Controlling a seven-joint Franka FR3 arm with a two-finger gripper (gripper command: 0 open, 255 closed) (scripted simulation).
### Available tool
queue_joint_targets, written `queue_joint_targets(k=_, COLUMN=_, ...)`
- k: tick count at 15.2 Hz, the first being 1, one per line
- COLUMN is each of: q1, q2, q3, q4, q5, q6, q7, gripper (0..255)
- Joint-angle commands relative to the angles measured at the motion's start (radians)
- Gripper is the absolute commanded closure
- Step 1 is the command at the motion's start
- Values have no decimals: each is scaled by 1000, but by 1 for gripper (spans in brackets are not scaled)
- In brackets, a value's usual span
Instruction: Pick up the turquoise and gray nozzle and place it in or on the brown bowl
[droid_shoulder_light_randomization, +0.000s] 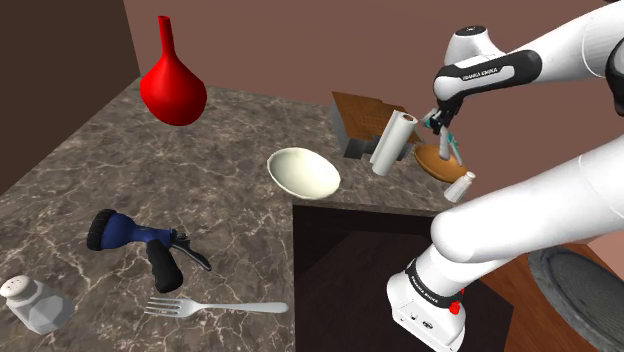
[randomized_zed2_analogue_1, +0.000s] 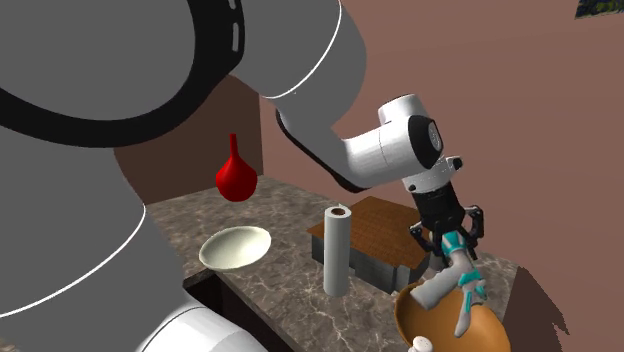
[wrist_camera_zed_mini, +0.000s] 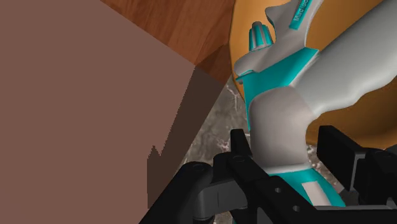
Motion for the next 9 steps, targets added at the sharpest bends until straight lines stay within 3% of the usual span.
queue_joint_targets(k=1, q1=-4, q2=11, q3=-5, q4=-16, q5=-10, q6=27, q7=11, gripper=255)
queue_joint_targets(k=9, q1=-14, q2=68, q3=-19, q4=-64, q5=-46, q6=126, q7=62, gripper=255)
